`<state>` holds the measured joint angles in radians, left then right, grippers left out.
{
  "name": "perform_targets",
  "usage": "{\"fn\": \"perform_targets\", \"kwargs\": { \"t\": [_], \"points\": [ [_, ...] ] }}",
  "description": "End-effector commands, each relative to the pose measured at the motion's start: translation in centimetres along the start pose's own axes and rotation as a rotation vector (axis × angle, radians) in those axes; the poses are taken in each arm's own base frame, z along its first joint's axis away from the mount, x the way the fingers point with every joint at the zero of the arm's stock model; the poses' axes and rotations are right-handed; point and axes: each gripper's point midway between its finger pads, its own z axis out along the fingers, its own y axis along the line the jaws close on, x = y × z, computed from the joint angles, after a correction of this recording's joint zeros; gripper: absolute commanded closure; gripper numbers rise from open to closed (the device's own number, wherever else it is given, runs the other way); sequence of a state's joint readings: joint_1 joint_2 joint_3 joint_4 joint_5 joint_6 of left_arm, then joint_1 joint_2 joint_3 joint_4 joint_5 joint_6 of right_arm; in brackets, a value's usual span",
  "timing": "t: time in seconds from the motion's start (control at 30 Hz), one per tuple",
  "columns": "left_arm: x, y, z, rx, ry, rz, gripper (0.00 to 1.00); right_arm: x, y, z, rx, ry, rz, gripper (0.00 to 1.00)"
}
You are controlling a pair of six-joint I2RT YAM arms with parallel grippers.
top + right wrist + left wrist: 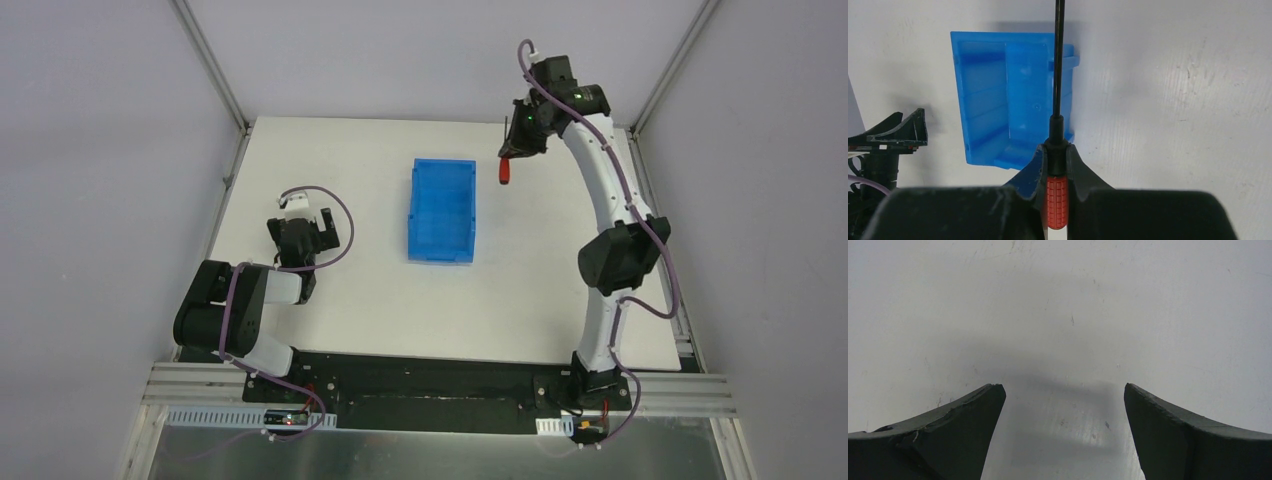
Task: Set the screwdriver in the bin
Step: Place the screwdriver in the bin.
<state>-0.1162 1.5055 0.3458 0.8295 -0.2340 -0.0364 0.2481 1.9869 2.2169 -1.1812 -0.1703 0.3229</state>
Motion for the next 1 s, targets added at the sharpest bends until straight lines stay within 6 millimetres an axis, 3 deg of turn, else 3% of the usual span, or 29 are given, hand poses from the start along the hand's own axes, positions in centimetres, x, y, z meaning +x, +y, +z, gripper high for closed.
{"fn": "perform_targets", "kwargs": {
  "t": [0.0,0.27,0.5,0.67,0.83,0.97],
  "points": [
    [-1.1,0.2,0.3,-0.014,-0.032,-0.016,0.01,0.8,1.5,1.0,0.076,0.016,-0.025,1.00],
    [-1.1,0.2,0.3,-0.014,-0.033,-0.015,0.01,3.0,5.9,2.5,0.146,0.001,-0.169,1.00],
    [-1.1,0.2,0.4,-0.015,-0.033,-0.015,0.01,6.0,8.7,5.3,0.183,0.052,-0.227,1.00],
    [-1.1,0.2,0.3,-0.016,-0.032,-0.015,0.01,6.9,9.6,6.3,0.245,0.037,-0.244,1.00],
    [-1.1,0.2,0.3,-0.015,-0.033,-0.015,0.01,7.6,8.7,7.1,0.339,0.022,-0.215,1.00],
    [-1.1,0.2,0.3,-0.015,-0.033,-0.015,0.01,8.3,9.1,7.5,0.350,0.027,-0.198,1.00]
  ]
}}
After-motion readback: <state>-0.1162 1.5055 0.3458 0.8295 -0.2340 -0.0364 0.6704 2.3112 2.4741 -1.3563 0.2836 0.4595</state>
